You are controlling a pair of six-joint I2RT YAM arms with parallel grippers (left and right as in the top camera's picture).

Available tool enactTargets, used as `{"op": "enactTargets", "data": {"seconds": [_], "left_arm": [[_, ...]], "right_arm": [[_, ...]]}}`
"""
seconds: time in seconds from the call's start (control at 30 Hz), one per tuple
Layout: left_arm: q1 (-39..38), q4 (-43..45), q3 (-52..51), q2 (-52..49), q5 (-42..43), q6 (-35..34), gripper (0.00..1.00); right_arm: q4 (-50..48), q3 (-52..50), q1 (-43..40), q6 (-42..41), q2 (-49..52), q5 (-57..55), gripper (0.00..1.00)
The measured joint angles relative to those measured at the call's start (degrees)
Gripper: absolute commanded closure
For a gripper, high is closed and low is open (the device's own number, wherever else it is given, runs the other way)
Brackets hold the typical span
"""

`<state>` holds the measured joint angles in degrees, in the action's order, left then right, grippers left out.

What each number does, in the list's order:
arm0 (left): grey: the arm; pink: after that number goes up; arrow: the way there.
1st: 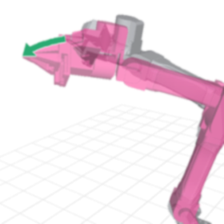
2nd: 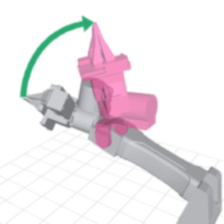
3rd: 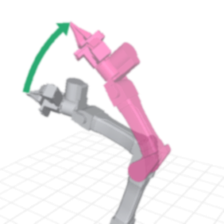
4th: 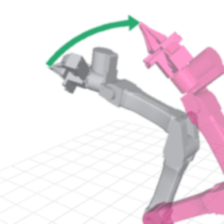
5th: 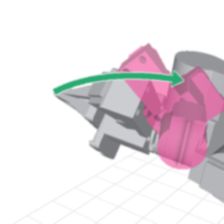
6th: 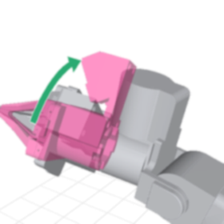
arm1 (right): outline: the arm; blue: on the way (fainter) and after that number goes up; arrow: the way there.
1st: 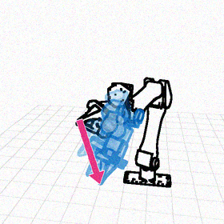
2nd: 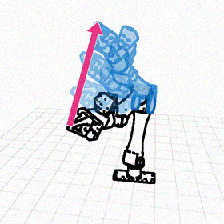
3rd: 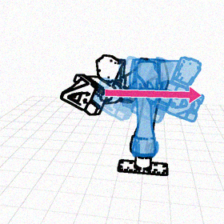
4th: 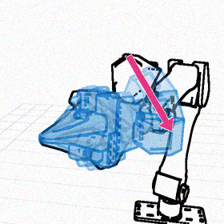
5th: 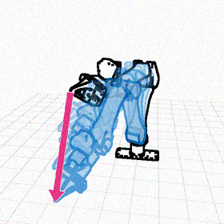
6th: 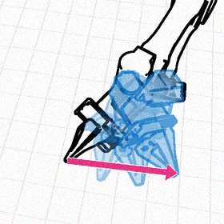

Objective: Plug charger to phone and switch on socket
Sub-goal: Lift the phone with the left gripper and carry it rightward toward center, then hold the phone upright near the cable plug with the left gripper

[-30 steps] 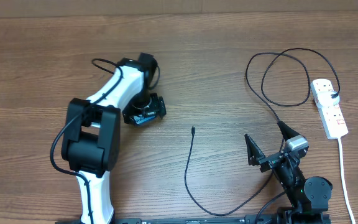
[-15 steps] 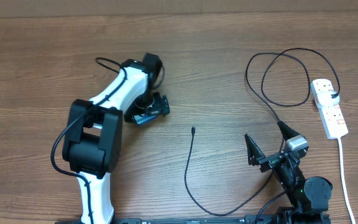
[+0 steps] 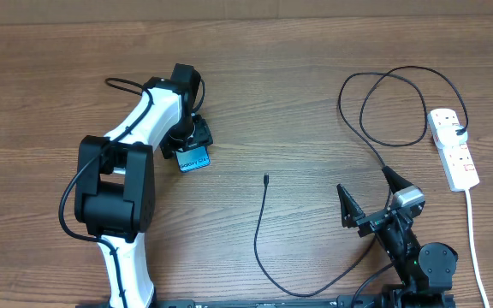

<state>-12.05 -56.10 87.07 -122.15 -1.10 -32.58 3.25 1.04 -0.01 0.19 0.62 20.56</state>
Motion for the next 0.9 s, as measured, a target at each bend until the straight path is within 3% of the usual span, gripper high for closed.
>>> {"op": "enactTargets", "data": {"seconds": [0.37,0.47,0.57,0.9], "left_arm": [[-3.34,-6.71,0.17,-0.11,1.77,3.93,0.27],[-5.62,-9.11,-0.02,-0.31,2.95,4.52,0.21],[-7.93,-10.25,-0.35,-0.37,3.69,5.2,0.02],[-10.03,-7.1,-0.48,-0.37,5.11,5.79,0.0]], "right_arm": [[0.0,0.0,0.0,0.04,0.0,0.02,0.0],[0.0,0.0,0.0,0.02,0.0,0.02,0.0],[-0.02,0.0,0.0,0.02,0.0,0.02,0.0],[-0.02,0.0,0.0,0.02,0.0,0.02,0.0]]}}
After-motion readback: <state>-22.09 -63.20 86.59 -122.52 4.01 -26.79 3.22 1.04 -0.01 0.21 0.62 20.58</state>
